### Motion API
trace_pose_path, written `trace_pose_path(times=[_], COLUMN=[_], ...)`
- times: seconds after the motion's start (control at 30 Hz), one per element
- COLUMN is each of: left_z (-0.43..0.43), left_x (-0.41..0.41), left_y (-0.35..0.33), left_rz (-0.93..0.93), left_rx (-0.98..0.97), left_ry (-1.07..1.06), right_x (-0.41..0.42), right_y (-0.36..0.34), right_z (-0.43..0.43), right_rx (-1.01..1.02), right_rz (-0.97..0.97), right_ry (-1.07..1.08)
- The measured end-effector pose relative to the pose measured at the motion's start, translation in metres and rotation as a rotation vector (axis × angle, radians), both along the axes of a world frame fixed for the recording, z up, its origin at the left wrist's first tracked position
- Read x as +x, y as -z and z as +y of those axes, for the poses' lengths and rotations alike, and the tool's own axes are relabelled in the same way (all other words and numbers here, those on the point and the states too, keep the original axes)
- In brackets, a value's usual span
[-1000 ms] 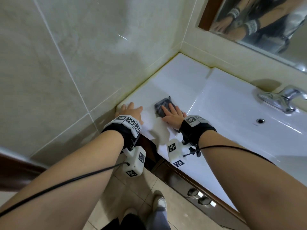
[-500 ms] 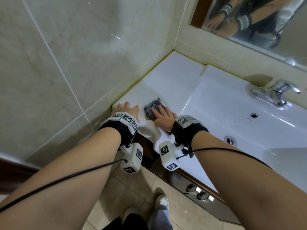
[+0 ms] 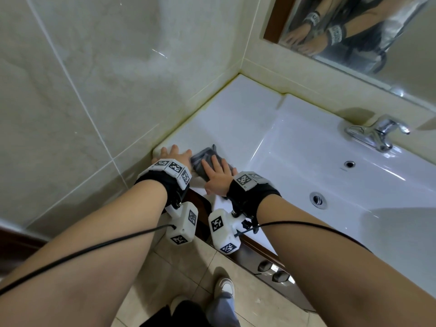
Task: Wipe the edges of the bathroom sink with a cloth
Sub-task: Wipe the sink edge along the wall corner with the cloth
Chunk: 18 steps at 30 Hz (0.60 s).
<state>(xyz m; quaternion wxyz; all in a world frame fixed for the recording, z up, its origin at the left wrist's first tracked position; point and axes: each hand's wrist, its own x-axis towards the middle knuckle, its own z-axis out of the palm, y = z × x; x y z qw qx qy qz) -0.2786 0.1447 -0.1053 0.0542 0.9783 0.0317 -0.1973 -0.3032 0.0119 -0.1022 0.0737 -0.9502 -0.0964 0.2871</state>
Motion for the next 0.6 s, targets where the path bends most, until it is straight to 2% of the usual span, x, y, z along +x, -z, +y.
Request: trace_pose_path(times=[0.2, 0.47, 0.6], left_z=[-0.001, -0.017, -0.031], left_x=[-0.001, 0.009, 0.022], left_y=[-0.001, -0.021, -0.031], left_rz=[0.033, 0.103, 0.083], left_rx=[0.026, 0.123, 0.090], left_ry=[0.014, 0.044, 0.095], right_x=[0.003, 0.027, 0.038], right_y=[-0.004, -0.027, -0.037], right_z=[-0.020, -0.054, -0.072], right_rx=[0.037, 0.113, 0.297], right_rz=[-0.072, -0.071, -0.071], right_ry=[-0.073, 0.034, 0.144])
